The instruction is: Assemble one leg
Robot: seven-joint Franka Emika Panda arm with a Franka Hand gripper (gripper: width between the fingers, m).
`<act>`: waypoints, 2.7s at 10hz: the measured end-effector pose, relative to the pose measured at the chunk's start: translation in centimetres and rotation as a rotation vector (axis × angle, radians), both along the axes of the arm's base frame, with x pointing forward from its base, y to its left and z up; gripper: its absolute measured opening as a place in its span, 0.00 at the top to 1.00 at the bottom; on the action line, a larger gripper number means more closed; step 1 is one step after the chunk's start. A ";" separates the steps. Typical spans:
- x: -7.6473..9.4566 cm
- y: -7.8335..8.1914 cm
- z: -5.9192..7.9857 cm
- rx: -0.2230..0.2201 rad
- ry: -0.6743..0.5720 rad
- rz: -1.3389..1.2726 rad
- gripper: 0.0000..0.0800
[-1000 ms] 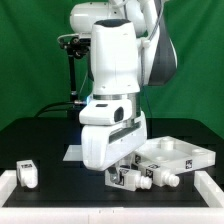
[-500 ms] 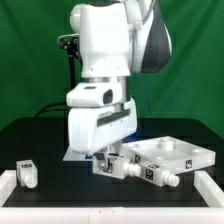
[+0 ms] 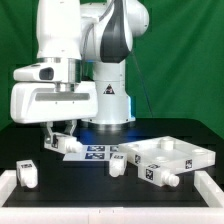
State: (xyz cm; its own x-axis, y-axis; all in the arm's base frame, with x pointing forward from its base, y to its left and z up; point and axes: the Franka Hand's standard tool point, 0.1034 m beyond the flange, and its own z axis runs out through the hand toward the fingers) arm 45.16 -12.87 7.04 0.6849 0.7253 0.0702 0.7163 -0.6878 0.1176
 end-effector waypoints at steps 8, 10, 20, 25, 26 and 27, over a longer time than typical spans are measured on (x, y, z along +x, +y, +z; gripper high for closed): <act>-6.8 -3.5 -4.3 0.005 0.069 -0.066 0.64; -7.3 -4.2 -5.9 0.016 0.096 -0.088 0.64; -1.6 7.6 0.3 0.080 0.037 -0.458 0.19; 0.3 9.9 -1.0 0.106 0.036 -0.571 0.19; 0.2 9.9 -1.1 0.106 0.037 -0.571 0.19; 0.0 10.0 -1.6 0.108 0.046 -0.606 0.19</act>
Offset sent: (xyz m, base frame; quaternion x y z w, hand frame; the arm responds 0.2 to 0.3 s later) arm 0.0000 0.0000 0.0000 0.0000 0.0000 0.0000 1.0000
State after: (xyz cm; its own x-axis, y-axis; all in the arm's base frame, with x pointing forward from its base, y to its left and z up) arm 45.15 -2.83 5.41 0.9770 0.1969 0.0822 0.1974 -0.9803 0.0024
